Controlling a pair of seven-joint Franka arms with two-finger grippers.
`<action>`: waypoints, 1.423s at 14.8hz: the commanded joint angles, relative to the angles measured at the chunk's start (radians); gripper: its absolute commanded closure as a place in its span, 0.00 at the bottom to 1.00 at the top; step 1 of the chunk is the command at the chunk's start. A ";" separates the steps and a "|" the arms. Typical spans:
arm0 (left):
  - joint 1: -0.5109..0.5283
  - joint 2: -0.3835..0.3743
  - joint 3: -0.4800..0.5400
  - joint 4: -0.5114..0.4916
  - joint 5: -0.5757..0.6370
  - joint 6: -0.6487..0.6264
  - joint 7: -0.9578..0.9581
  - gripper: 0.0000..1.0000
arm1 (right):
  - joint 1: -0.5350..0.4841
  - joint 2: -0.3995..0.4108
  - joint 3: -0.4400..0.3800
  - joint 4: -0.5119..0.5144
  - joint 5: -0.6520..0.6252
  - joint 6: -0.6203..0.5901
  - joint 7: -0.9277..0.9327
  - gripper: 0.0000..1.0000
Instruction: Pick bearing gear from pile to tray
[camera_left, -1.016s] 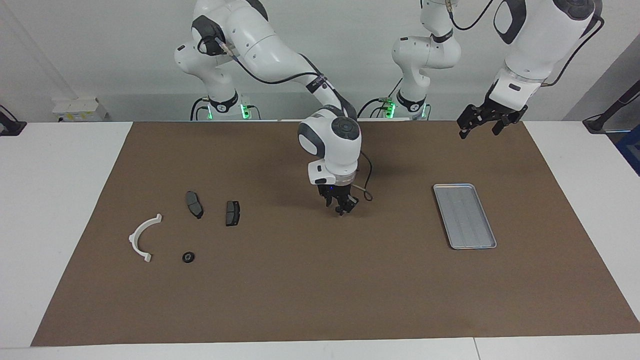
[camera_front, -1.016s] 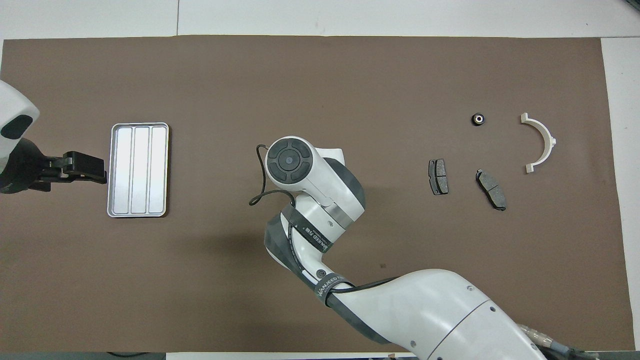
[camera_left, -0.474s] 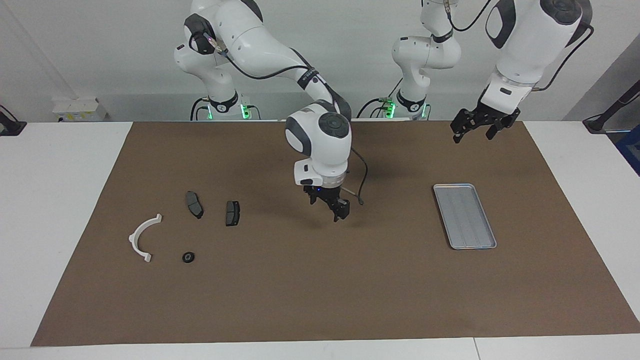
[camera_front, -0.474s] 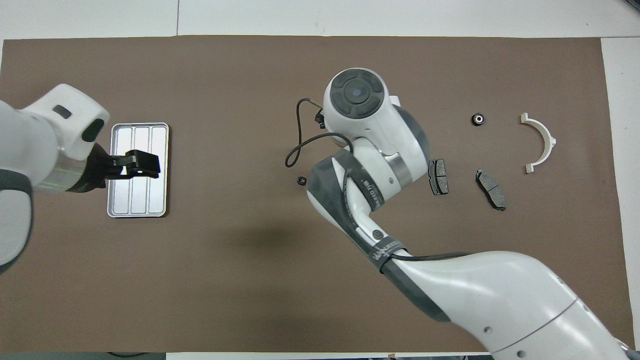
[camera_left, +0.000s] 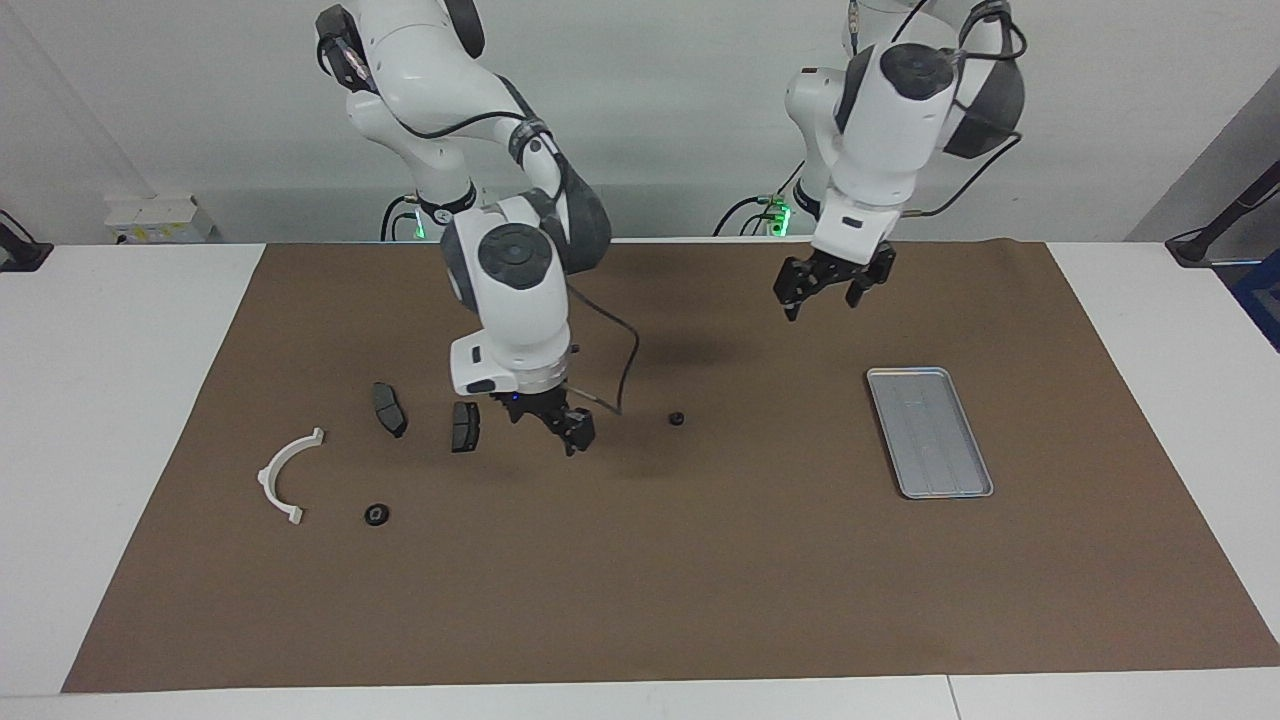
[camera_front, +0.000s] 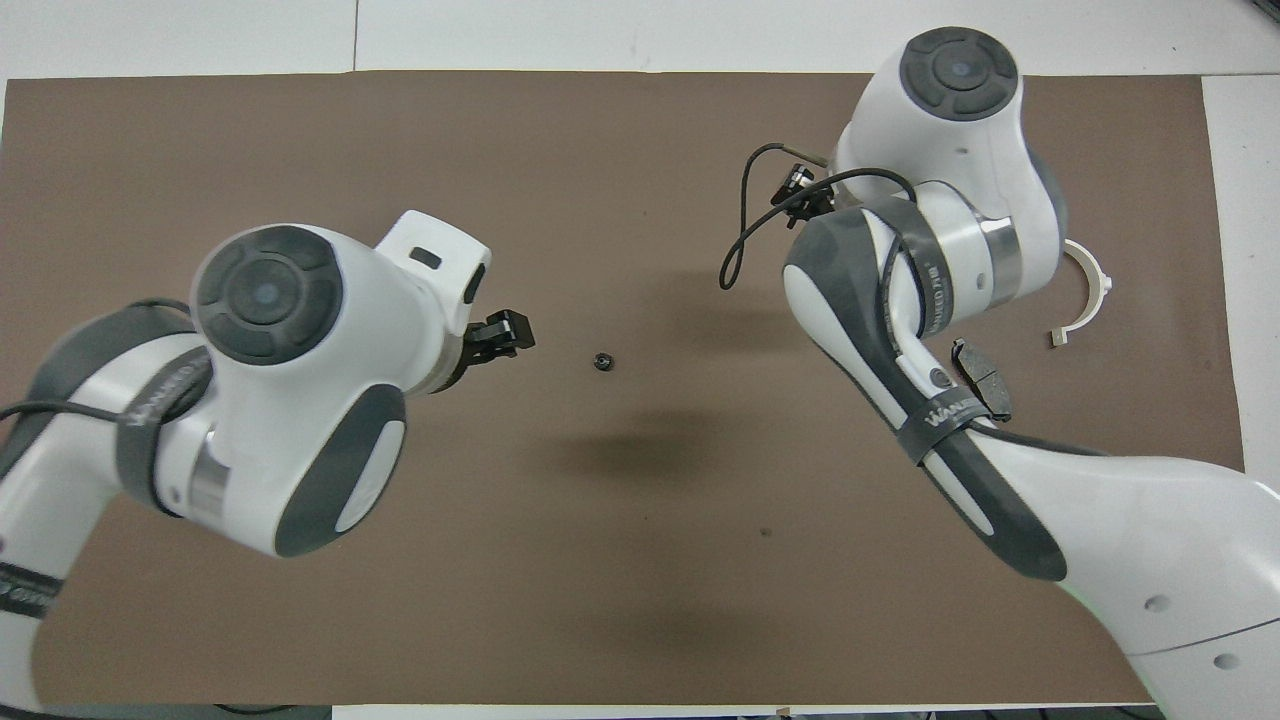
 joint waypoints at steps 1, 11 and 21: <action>-0.054 0.114 0.021 0.013 0.007 0.103 -0.079 0.00 | -0.068 -0.021 0.016 -0.090 0.009 0.087 -0.117 0.00; -0.115 0.247 0.021 0.043 0.022 0.231 -0.155 0.05 | -0.173 0.044 0.016 -0.209 0.003 0.369 -0.284 0.00; -0.141 0.336 0.030 0.072 0.057 0.274 -0.185 0.16 | -0.173 0.071 0.014 -0.210 0.000 0.418 -0.287 0.27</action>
